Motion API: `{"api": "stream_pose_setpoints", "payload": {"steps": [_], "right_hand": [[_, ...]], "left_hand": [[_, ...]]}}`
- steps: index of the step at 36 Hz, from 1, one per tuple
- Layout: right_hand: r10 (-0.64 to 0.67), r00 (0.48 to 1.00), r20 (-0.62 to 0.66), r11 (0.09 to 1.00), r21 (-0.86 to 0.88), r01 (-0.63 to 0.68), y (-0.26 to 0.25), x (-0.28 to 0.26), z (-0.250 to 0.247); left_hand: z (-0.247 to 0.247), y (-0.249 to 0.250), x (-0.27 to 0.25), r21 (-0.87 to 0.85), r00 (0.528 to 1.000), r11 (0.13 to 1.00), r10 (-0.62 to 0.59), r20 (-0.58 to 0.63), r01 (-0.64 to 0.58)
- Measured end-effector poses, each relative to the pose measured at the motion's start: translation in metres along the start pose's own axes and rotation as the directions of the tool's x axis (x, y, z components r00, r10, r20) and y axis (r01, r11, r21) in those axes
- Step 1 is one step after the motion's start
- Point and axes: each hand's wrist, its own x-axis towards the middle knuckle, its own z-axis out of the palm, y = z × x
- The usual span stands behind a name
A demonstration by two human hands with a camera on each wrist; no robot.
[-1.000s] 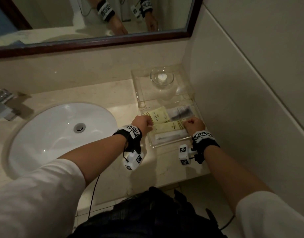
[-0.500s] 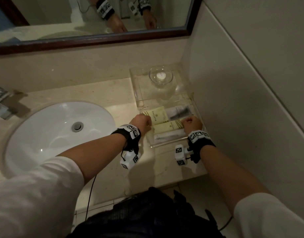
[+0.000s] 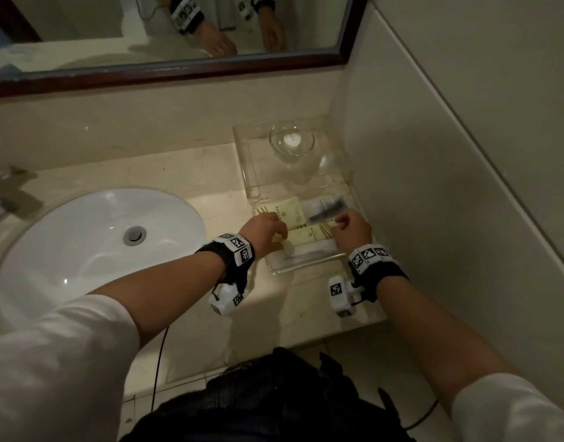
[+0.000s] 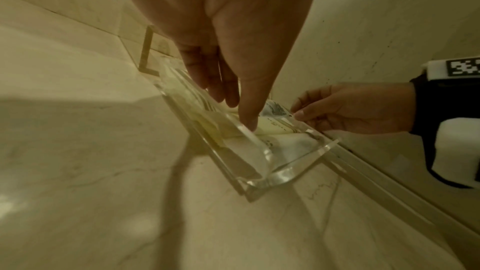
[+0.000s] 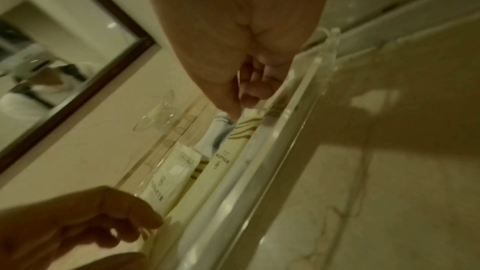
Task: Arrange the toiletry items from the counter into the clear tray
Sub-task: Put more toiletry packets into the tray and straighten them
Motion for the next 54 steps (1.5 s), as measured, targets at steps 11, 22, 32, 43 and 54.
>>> {"api": "stream_pose_setpoints", "payload": {"steps": [11, 22, 32, 43, 54], "right_hand": [[-0.328, 0.925, 0.191, 0.891, -0.262, 0.370, 0.016, -0.012, 0.000], [-0.398, 0.905, 0.150, 0.890, -0.177, 0.421, 0.025, -0.025, 0.002], [-0.359, 0.928, 0.099, 0.915, -0.159, 0.371, 0.034, -0.033, 0.000], [-0.373, 0.923, 0.099, 0.910, -0.154, 0.384, 0.035, -0.035, 0.000], [-0.432, 0.889, 0.149, 0.856, -0.243, 0.456, 0.024, -0.035, 0.002]], "left_hand": [[0.008, 0.004, 0.005, 0.047, 0.994, 0.999, -0.001, 0.113, -0.004], [0.009, 0.000, 0.006, 0.030, 0.996, 0.999, -0.014, 0.091, 0.011], [0.008, -0.005, 0.010, 0.130, 1.000, 0.991, -0.010, -0.029, 0.013], [0.004, -0.009, 0.018, 0.187, 0.996, 0.982, -0.019, 0.089, 0.002], [0.005, 0.000, 0.013, 0.109, 0.997, 0.992, 0.071, 0.007, -0.071]]}}
